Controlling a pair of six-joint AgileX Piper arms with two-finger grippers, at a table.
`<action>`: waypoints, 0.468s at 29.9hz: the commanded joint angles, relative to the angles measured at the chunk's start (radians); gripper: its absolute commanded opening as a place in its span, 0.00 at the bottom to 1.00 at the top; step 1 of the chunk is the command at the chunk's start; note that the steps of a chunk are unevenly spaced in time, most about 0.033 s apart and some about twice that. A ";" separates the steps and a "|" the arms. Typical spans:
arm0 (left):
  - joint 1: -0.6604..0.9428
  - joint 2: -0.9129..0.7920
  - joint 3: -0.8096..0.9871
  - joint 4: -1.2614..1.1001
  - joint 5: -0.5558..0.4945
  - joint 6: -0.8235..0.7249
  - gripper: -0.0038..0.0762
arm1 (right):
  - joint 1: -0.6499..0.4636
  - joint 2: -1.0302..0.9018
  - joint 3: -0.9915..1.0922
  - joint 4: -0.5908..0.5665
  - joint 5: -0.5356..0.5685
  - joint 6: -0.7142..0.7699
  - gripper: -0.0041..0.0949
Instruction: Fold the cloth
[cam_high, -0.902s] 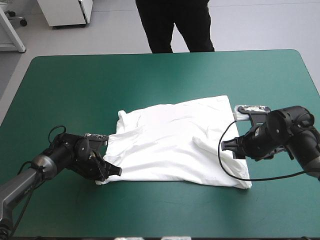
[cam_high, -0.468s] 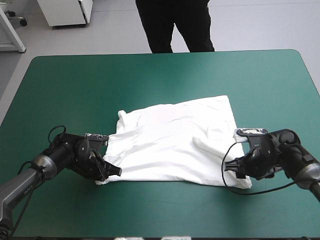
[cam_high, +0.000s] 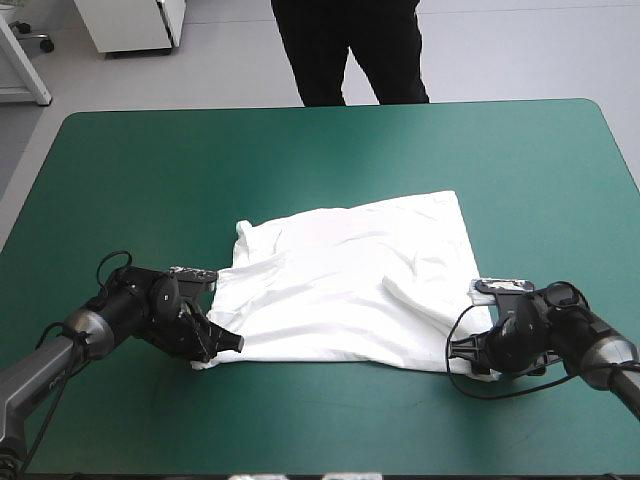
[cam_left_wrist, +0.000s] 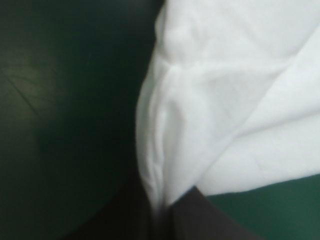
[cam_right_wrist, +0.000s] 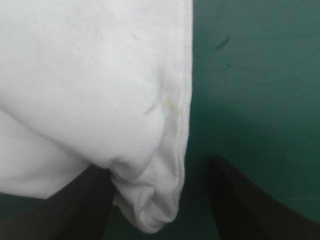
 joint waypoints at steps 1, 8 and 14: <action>-0.003 0.011 0.004 0.000 -0.015 0.003 0.04 | 0.001 0.056 -0.004 0.050 -0.044 -0.014 0.57; -0.003 0.011 0.000 0.000 0.002 0.003 0.04 | 0.001 0.049 -0.007 0.181 -0.004 -0.059 0.03; -0.003 -0.019 -0.071 0.010 0.082 0.003 0.04 | 0.001 -0.071 -0.014 0.127 0.048 0.000 0.02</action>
